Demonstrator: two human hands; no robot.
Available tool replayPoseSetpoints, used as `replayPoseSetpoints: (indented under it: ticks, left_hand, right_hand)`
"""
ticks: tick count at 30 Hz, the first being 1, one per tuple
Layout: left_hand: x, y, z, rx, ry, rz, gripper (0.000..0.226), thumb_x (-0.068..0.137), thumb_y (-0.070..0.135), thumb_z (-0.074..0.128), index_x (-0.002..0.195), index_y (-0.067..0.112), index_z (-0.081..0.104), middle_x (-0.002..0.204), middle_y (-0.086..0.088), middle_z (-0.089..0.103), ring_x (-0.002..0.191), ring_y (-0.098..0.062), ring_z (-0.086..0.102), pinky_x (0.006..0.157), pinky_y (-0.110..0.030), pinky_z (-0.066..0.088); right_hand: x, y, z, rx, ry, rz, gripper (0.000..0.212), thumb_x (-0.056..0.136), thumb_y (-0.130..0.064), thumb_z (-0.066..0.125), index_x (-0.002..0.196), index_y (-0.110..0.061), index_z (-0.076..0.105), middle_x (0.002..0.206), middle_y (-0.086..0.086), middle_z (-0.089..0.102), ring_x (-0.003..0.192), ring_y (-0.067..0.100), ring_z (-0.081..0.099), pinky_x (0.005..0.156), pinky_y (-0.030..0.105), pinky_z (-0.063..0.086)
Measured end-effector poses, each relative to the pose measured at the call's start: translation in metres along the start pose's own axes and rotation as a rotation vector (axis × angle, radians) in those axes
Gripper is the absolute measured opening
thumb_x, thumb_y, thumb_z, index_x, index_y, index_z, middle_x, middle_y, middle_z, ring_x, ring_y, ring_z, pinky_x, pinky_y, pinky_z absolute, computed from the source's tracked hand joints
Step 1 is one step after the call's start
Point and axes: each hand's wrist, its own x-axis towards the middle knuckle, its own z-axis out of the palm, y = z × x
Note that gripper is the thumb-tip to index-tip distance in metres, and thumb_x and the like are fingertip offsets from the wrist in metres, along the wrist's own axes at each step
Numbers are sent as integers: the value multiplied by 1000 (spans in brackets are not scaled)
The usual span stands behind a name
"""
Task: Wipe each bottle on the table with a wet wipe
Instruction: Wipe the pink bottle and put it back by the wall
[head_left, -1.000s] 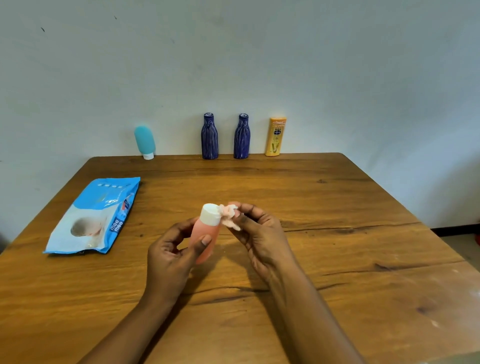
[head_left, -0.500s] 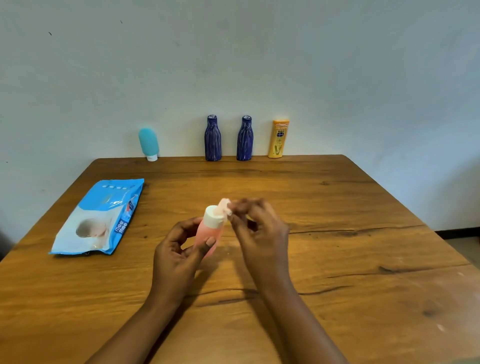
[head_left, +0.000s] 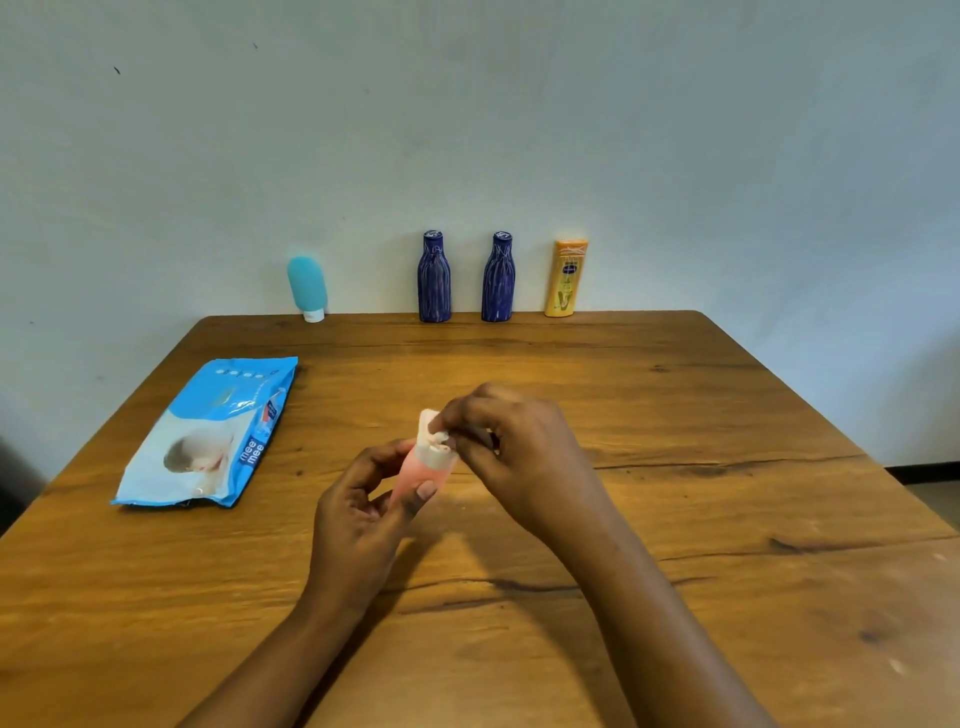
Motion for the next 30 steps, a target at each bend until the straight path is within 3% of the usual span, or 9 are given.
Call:
replayPoseSetpoints:
  ticks: [7,11,14,16,19,23,25,27,30]
  left_hand:
    - [0,-3,0,43,-23,3,36,73,4,70,104,18,62,103,13,67,96,-4,64,71,-14,53]
    - [7,-8,-12,103,-84,10,33,73,24,79,104,21,66,103,4,68,95,-5,64,75,-16,52]
    - [17,-15,-22,320,-168,-20,33,75,17,77,101,34,66,106,23,65,100,6,59,79,-11,48]
    - [23,-16,-26,465,-250,-27,38,77,16,76,104,38,62,109,33,60,104,13,53,87,-17,46]
    - [30,-18,-36,652,-452,5,39,81,18,71,110,39,58,117,44,50,114,19,43,110,-35,29]
    - [33,-20,-45,755,-595,-31,58,84,-5,55,116,43,51,123,56,32,130,22,15,118,-35,3]
    - [33,-17,-45,740,-485,-98,67,85,-11,48,122,45,48,137,42,27,137,13,11,118,-36,4]
    - [28,-11,-41,678,-229,-223,63,88,-6,51,127,43,49,144,21,38,139,-4,26,112,-35,27]
    - [17,3,-22,761,22,-475,45,84,35,67,127,28,54,118,5,58,108,-13,54,76,-25,45]
  right_hand:
    - [-1,3,0,-10,14,58,20,88,-11,61,106,-15,68,104,-2,63,95,8,58,79,17,46]
    - [-6,3,5,-14,-143,-64,20,88,-11,61,106,-15,68,105,-2,63,94,5,56,79,17,44]
    - [-4,30,1,63,-77,125,19,87,-9,62,103,-16,69,102,-5,64,83,-5,53,74,7,42]
    - [-3,49,5,165,35,242,17,86,-8,63,99,-16,71,95,-7,64,81,-7,54,71,6,40]
    - [-8,63,24,246,30,287,16,84,-7,65,95,-17,71,90,-8,64,83,-3,57,70,9,42]
    - [-18,75,44,400,102,370,13,83,-7,68,92,-16,72,89,-16,64,85,-5,59,70,8,41]
    - [-20,79,48,452,120,403,12,83,-8,68,92,-15,72,92,-14,66,88,-4,60,75,13,44]
    - [-22,79,51,474,126,405,12,83,-9,68,91,-18,71,94,-13,67,90,-3,60,79,15,47]
    - [-26,79,54,519,165,444,14,84,-10,67,89,-23,70,92,-11,68,88,-1,61,77,17,49]
